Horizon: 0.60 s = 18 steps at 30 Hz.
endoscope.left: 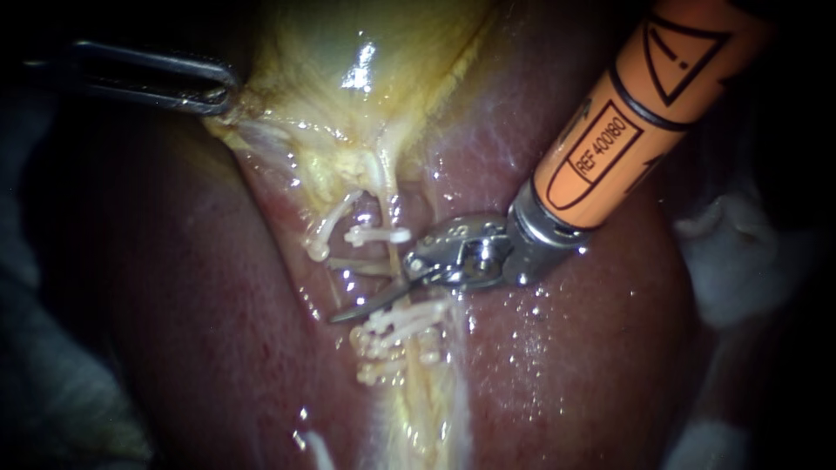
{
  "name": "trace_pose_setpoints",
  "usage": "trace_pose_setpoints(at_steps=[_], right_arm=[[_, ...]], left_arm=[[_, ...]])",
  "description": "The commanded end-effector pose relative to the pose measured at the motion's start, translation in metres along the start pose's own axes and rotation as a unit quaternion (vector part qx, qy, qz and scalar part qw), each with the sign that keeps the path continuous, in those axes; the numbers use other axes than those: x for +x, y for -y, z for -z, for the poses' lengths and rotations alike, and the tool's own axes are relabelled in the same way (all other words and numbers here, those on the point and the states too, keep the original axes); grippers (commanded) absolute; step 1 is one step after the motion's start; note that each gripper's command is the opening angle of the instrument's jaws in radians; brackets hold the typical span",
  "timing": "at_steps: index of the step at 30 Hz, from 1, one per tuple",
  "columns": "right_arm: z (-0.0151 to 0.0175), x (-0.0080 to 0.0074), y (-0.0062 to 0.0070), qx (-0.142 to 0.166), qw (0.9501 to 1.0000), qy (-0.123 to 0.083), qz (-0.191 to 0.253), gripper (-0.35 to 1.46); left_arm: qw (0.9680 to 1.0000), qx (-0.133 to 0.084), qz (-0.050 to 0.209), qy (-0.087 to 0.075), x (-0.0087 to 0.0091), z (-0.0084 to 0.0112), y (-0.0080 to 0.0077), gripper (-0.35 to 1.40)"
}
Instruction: Go to the cutting position right tube
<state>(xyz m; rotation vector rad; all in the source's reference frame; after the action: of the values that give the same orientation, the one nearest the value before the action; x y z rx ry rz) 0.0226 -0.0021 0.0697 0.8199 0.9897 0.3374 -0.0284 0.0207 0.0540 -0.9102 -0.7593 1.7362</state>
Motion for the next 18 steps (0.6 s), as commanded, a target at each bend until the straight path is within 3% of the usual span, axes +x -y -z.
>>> trace_pose_setpoints(at_steps=[1,10,15,18], right_arm=[[0.0000,0.0001,0.0002,0.002,1.0000,-0.004,-0.001,1.39],[0.0006,0.0022,0.0031,0.036,0.9978,-0.057,-0.003,1.36],[0.0015,0.0040,0.0045,0.059,0.9966,-0.057,0.001,1.31],[0.0016,0.0043,0.0047,0.073,0.9960,-0.051,0.002,1.29]], left_arm=[[1.0000,0.000,0.000,0.000,0.0000,0.0000,0.0000,-0.35],[1.0000,0.000,0.000,0.000,0.0000,0.0000,0.0000,-0.35],[1.0000,0.000,0.000,0.000,0.0000,0.0001,0.0000,-0.35],[1.0000,0.000,0.000,0.000,0.0000,0.0000,0.0000,-0.35]])
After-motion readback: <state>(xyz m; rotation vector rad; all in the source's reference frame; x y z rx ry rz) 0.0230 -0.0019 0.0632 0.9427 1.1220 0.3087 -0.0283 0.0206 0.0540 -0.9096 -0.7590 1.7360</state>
